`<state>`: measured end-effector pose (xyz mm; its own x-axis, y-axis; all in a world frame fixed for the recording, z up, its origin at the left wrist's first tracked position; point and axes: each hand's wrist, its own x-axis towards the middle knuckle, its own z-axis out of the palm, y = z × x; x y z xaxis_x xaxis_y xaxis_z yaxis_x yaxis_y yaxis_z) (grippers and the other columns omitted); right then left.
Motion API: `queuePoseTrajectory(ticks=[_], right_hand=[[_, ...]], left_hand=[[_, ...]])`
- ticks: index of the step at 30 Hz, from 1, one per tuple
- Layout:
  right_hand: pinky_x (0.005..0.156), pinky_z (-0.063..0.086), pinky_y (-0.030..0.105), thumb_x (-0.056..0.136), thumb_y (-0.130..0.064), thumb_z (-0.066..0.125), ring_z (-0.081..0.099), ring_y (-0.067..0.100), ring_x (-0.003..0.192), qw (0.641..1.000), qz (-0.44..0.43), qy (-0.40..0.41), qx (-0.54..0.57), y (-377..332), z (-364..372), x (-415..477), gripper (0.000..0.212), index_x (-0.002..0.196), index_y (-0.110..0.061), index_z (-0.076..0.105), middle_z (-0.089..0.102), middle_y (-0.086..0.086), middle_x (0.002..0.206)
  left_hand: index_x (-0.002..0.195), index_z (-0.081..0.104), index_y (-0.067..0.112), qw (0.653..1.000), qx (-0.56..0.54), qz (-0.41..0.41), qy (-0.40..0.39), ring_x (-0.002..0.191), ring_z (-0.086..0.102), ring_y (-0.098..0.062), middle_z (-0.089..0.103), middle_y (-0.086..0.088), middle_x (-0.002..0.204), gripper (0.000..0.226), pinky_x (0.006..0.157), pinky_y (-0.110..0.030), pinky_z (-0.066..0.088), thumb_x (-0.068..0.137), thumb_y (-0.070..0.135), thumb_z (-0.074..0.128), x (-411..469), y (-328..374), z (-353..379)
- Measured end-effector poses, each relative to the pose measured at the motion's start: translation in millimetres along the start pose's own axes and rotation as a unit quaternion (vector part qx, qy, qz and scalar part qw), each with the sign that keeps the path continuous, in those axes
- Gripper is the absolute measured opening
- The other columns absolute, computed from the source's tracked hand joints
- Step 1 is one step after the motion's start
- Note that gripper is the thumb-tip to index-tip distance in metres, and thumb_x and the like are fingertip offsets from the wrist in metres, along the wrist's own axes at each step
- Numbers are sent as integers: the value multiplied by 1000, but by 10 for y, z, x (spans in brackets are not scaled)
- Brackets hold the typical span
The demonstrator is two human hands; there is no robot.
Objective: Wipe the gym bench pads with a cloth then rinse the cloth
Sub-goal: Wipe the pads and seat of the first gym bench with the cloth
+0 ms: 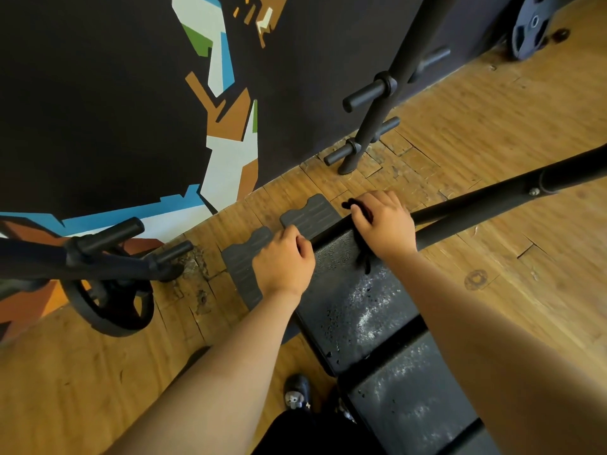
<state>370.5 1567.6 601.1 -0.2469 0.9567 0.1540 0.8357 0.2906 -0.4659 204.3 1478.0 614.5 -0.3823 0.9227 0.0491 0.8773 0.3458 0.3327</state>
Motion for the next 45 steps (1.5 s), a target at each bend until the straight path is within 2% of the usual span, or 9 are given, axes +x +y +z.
queuePoseTrajectory(ticks=[3, 10, 14, 20, 26, 31, 33, 37, 45], right_hand=[[79, 43, 37, 100, -34, 42, 48, 23, 108, 999, 40, 3, 20, -31, 16, 33, 30, 111, -14, 62, 62, 3, 108], [73, 37, 33, 103, -32, 36, 48, 23, 109, 988, 124, 20, 94, -68, -13, 2, 33, 109, -8, 57, 59, 6, 106], [71, 36, 34, 103, -31, 34, 52, 27, 97, 973, 168, 43, 150, -33, -23, -39, 30, 99, -8, 53, 57, 6, 96], [67, 39, 32, 103, -31, 33, 56, 25, 78, 949, 256, 48, 178, -50, -79, 76, 33, 118, -12, 56, 59, 3, 90], [69, 50, 38, 96, -43, 50, 58, 24, 80, 978, 162, -27, 126, -101, -109, 162, 27, 104, -19, 57, 61, 2, 90], [65, 47, 36, 99, -36, 46, 59, 22, 77, 963, 183, 18, 195, -18, -112, 18, 22, 94, -17, 54, 58, -6, 78], [60, 41, 31, 100, -35, 43, 58, 18, 73, 955, 205, 35, 210, -36, -112, -1, 23, 100, -15, 55, 55, -10, 75], [54, 38, 27, 102, -34, 39, 52, 8, 65, 931, 275, 54, 235, 5, -119, 4, 36, 126, -12, 54, 63, 1, 87], [66, 49, 37, 101, -34, 43, 61, 26, 76, 941, 251, -60, 218, 0, -200, 263, 33, 118, -9, 56, 64, 10, 91]], left_hand=[[84, 57, 20, 1000, 0, 1, 0, 55, 48, -17, 60, 3, 75, 18, 47, -22, 19, 95, 25, 43, 1, -10, 6], [84, 57, 20, 1000, 1, 4, -5, 55, 51, -18, 59, 4, 73, 18, 47, -22, 24, 95, 26, 43, 8, -28, 31], [84, 55, 20, 1000, -6, 6, -4, 54, 51, -19, 59, 3, 73, 17, 46, -23, 24, 95, 25, 43, 10, -28, 24], [80, 53, 19, 1000, -15, 14, 8, 54, 49, -20, 60, 2, 76, 16, 46, -22, 18, 94, 23, 46, -4, -23, 23], [80, 55, 18, 999, -16, 22, 19, 52, 49, -20, 60, 1, 73, 16, 46, -21, 18, 93, 22, 46, 1, -30, 36], [79, 54, 19, 1000, -20, 16, 13, 53, 50, -20, 59, 3, 72, 17, 47, -22, 21, 94, 22, 46, 1, -36, 33], [79, 53, 19, 1000, -22, 16, 12, 53, 50, -20, 59, 3, 72, 17, 46, -22, 24, 94, 23, 46, -3, -36, 36], [77, 53, 20, 999, -26, 15, 15, 51, 48, -19, 56, 4, 69, 18, 45, -21, 25, 93, 22, 47, 0, -43, 48], [78, 53, 19, 1000, -12, 20, 16, 49, 47, -18, 55, 3, 68, 17, 44, -21, 27, 93, 22, 47, -2, -14, 30]])
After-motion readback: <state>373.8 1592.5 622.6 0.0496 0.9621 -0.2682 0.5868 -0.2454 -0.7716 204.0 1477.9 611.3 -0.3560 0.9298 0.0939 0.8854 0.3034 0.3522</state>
